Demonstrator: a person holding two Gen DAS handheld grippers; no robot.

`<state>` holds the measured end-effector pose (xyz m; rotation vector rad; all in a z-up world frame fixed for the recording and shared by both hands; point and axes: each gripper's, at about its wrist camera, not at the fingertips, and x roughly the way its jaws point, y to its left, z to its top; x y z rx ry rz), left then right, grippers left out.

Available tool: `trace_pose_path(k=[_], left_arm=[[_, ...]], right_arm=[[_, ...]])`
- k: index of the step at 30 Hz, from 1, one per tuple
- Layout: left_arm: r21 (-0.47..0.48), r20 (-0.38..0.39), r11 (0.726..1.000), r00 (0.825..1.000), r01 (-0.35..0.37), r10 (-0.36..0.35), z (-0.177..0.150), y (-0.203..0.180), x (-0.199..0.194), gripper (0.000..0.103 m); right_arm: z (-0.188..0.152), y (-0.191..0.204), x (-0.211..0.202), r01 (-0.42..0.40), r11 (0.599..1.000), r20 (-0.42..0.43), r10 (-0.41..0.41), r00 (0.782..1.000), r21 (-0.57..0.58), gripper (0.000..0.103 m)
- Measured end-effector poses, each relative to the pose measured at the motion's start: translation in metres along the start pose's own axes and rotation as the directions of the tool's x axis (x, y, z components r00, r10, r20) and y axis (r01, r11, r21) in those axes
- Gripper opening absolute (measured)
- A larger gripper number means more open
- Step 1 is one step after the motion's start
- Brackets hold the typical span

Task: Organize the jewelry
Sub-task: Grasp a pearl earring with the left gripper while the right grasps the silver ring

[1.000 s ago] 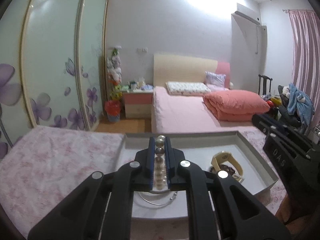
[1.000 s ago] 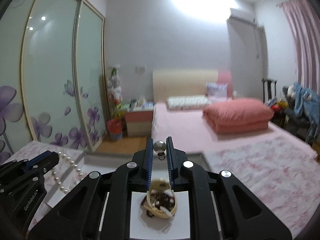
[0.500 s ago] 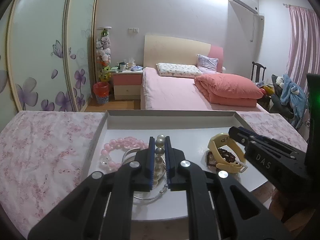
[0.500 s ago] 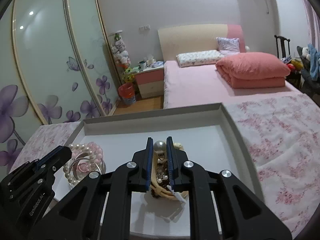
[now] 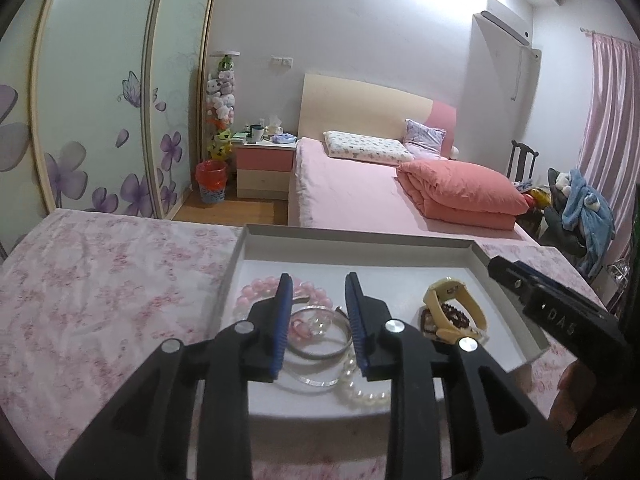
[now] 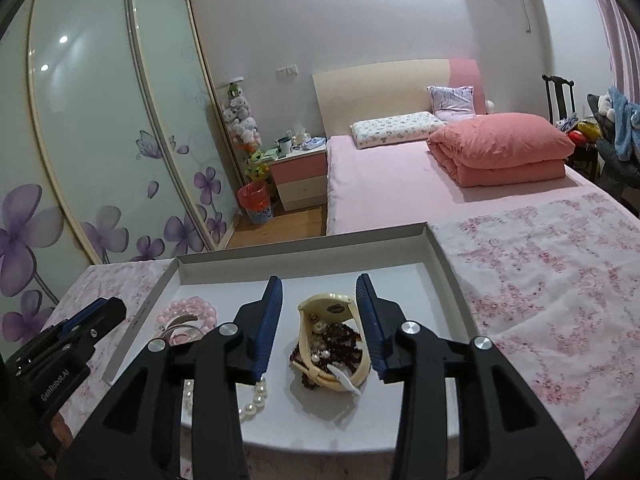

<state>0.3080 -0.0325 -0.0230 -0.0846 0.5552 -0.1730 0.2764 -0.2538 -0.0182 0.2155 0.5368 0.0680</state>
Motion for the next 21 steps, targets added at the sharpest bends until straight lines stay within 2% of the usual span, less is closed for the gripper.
trace_pose_path(k=[5,9,11,16,21], left_arm=[[0.042,-0.009,0.999,0.999,0.033,-0.032,-0.017,0.001,-0.033,0.036],[0.091,-0.07,0.99,0.993,0.104,-0.098,-0.04,-0.006,-0.055,0.041],[0.124,-0.121,0.98,0.983,0.155,-0.14,-0.055,-0.012,-0.063,0.041],[0.183,-0.234,0.955,0.954,0.235,-0.19,-0.088,-0.027,-0.07,0.041],[0.196,-0.299,0.946,0.934,0.258,-0.193,-0.105,-0.039,-0.066,0.041]], right_arm=[[-0.006,-0.001,-0.027,0.004,0.999,0.016,-0.003,1.0,-0.035,0.04],[-0.018,-0.004,-0.056,0.002,0.998,0.018,-0.001,1.0,-0.063,0.04],[-0.026,-0.005,-0.068,-0.004,0.998,0.008,0.004,1.0,-0.068,0.04],[-0.046,-0.004,-0.086,-0.029,0.996,-0.036,0.026,0.999,-0.089,0.04],[-0.062,-0.004,-0.096,-0.06,0.995,-0.073,0.054,0.996,-0.079,0.04]])
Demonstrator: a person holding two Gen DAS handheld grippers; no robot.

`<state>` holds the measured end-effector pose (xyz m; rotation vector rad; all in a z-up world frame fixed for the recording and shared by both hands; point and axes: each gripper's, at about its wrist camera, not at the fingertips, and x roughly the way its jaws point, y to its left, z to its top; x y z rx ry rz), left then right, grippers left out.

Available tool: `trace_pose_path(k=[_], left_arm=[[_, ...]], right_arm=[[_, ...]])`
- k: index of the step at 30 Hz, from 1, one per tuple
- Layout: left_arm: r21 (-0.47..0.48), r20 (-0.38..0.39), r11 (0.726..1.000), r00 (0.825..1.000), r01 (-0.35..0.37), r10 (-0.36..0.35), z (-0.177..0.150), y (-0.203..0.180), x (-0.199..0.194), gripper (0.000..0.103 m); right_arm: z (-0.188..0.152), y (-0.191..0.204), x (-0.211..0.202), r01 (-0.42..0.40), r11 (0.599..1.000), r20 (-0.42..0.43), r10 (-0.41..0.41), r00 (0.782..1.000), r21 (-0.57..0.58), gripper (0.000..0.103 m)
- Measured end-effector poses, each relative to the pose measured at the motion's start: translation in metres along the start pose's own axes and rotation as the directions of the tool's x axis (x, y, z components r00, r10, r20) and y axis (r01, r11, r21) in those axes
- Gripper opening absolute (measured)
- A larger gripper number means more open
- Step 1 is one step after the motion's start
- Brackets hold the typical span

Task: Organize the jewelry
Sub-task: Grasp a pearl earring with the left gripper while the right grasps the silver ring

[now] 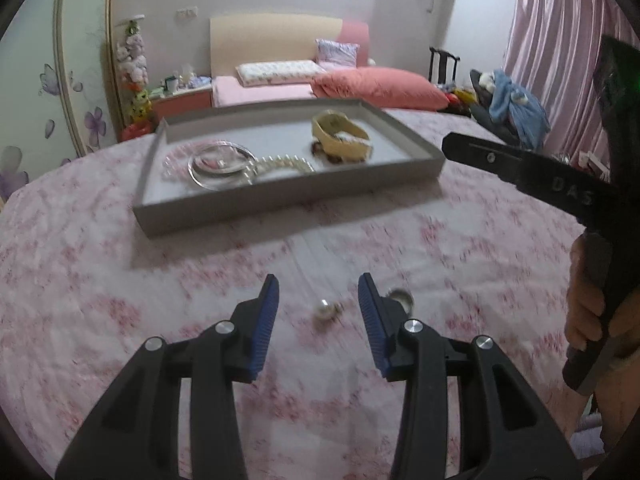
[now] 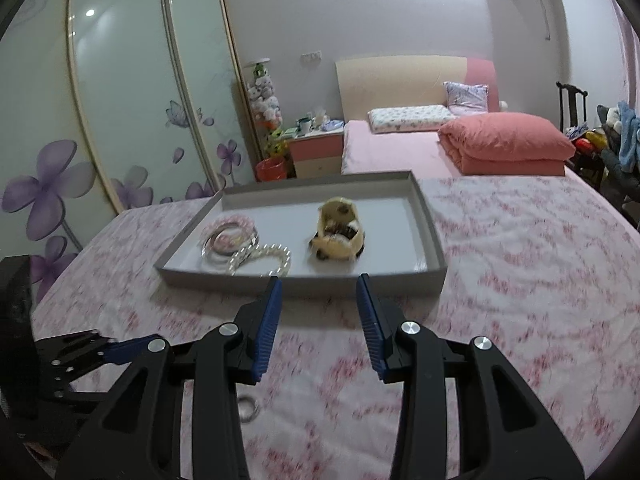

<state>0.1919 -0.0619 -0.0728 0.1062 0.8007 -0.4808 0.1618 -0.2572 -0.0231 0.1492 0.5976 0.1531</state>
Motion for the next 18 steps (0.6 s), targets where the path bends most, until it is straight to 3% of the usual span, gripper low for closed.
trace_pose_path(k=[10,16,18], left_arm=[[0.007,-0.075,0.999,0.996,-0.049,0.049,-0.006,-0.007,0.022,0.039],[-0.007,-0.1,0.997,0.992,-0.078,0.077,-0.003,-0.004,0.029,0.019],[0.0,-0.1,0.996,0.991,-0.091,0.091,-0.004,-0.006,0.029,0.017]], right_arm=[[-0.016,0.008,-0.009,-0.03,0.999,-0.035,0.029,0.999,-0.015,0.04],[-0.019,0.005,-0.01,-0.029,1.0,-0.042,0.028,0.999,-0.007,0.04],[-0.02,0.006,-0.009,-0.031,0.999,-0.049,0.031,0.998,-0.007,0.04]])
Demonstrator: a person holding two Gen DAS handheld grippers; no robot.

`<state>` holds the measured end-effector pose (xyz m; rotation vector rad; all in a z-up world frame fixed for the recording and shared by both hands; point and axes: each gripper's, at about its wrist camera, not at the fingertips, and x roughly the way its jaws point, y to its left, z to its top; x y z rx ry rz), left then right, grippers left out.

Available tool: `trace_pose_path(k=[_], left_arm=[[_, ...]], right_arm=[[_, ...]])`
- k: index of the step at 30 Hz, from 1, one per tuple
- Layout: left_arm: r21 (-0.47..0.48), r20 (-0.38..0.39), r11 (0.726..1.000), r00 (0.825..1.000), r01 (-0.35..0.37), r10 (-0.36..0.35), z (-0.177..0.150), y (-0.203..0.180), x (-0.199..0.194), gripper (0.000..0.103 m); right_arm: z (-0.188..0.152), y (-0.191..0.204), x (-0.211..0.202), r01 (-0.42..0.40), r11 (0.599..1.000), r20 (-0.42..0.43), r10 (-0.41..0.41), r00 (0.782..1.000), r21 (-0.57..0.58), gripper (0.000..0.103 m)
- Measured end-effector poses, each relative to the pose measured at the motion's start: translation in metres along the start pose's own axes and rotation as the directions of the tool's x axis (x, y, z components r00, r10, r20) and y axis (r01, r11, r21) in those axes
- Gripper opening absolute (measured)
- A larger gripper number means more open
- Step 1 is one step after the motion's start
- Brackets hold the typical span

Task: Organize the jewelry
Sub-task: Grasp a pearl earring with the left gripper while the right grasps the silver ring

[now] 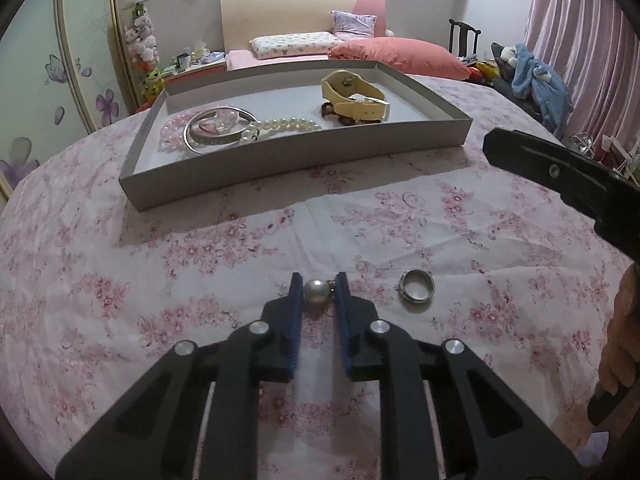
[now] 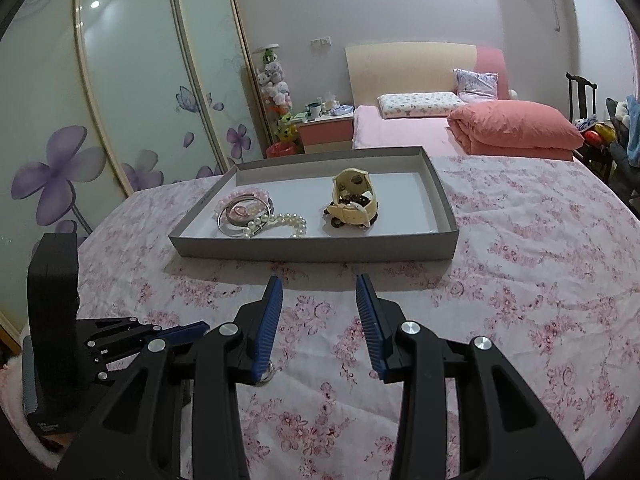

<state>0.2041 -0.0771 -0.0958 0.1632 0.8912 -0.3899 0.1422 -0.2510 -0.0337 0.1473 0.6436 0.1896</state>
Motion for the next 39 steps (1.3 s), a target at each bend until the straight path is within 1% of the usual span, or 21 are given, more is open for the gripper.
trace_pose_path(k=[3,6,10,14,18,21,28,32,39], left_arm=[[-0.011,0.0,1.0,1.0,-0.029,0.029,0.0,0.003,0.0,0.016],[-0.054,-0.002,0.996,0.997,-0.073,0.073,0.002,0.017,0.0,0.016],[-0.143,-0.017,0.977,0.988,-0.155,0.154,0.004,0.052,-0.001,0.016],[-0.213,-0.033,0.956,0.979,-0.202,0.2,0.003,0.079,-0.005,0.016],[-0.229,-0.029,0.95,0.977,-0.211,0.21,-0.001,0.089,-0.009,0.016],[-0.224,-0.024,0.95,0.976,-0.216,0.216,-0.004,0.089,-0.011,0.017],[-0.232,-0.022,0.951,0.978,-0.206,0.206,-0.006,0.09,-0.012,0.016],[-0.232,-0.022,0.951,0.978,-0.206,0.206,-0.006,0.09,-0.012,0.016],[-0.233,-0.023,0.95,0.978,-0.206,0.207,-0.004,0.09,-0.011,0.017]], right_arm=[[-0.003,0.002,0.001,-0.007,1.0,-0.014,0.007,1.0,-0.006,0.04],[-0.007,0.005,0.003,-0.023,1.0,-0.043,0.023,0.999,-0.019,0.04],[-0.018,0.013,0.008,-0.063,0.996,-0.111,0.057,0.992,-0.057,0.04],[-0.029,0.028,0.017,-0.103,0.988,-0.187,0.08,0.979,-0.116,0.04],[-0.036,0.041,0.029,-0.106,0.982,-0.249,0.064,0.966,-0.158,0.039],[-0.039,0.048,0.035,-0.1,0.979,-0.273,0.05,0.961,-0.175,0.037],[-0.039,0.052,0.043,-0.068,0.978,-0.279,0.011,0.96,-0.198,0.032],[-0.039,0.053,0.044,-0.041,0.977,-0.269,-0.018,0.963,-0.211,0.023],[-0.039,0.047,0.041,-0.034,0.983,-0.264,-0.015,0.964,-0.18,0.023]])
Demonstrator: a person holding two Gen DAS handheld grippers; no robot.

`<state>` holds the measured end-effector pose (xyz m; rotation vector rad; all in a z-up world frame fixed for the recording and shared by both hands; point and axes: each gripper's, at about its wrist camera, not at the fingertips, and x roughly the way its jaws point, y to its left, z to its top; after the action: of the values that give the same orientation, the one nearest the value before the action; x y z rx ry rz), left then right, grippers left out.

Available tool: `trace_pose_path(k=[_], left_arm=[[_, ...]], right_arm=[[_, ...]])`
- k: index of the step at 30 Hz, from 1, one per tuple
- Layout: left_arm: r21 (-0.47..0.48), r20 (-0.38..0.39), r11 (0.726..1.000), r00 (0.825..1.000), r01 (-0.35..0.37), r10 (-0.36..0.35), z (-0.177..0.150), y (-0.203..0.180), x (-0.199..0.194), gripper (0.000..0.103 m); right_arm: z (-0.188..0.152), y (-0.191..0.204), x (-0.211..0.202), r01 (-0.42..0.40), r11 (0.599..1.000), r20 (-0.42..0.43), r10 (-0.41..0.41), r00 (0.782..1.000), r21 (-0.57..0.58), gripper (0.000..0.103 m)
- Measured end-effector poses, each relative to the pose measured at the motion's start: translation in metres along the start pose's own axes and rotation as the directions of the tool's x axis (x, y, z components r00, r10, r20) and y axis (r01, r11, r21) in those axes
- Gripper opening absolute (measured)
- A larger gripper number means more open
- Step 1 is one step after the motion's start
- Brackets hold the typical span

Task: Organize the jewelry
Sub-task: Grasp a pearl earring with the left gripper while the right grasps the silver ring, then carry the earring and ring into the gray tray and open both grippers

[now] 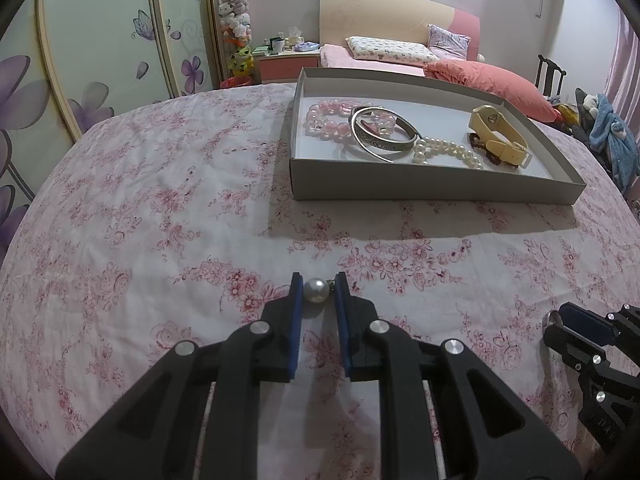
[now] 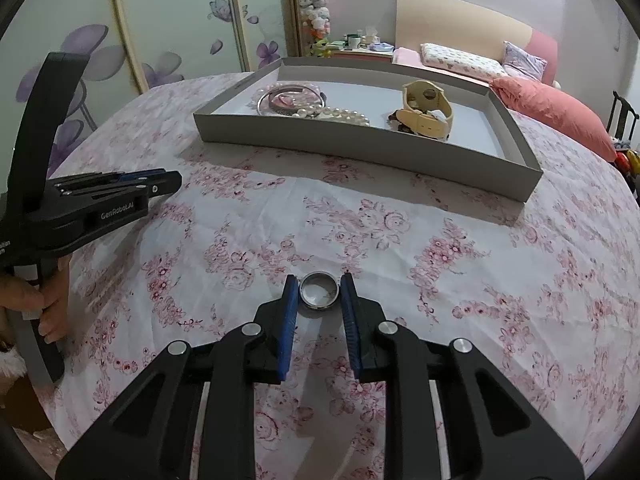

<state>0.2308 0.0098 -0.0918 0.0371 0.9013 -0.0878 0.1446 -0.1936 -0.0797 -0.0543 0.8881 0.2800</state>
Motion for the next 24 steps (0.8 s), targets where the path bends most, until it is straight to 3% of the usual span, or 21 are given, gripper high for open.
trace_pose_path(k=[6,15,24], left_arm=[[-0.008,0.008,1.0,1.0,0.009,-0.009,0.0,-0.001,-0.006,0.016],[0.019,0.109,1.0,0.994,0.01,-0.012,0.004,-0.015,-0.033,0.016],[0.027,0.107,0.999,0.994,0.019,-0.022,0.003,-0.02,-0.035,0.016]], right_arm=[[0.004,-0.01,-0.01,0.012,0.999,0.051,-0.014,0.999,0.044,0.023],[0.014,-0.027,-0.036,0.05,0.992,0.188,-0.071,0.98,0.112,0.023],[0.016,-0.03,-0.037,0.045,0.992,0.196,-0.068,0.978,0.119,0.023]])
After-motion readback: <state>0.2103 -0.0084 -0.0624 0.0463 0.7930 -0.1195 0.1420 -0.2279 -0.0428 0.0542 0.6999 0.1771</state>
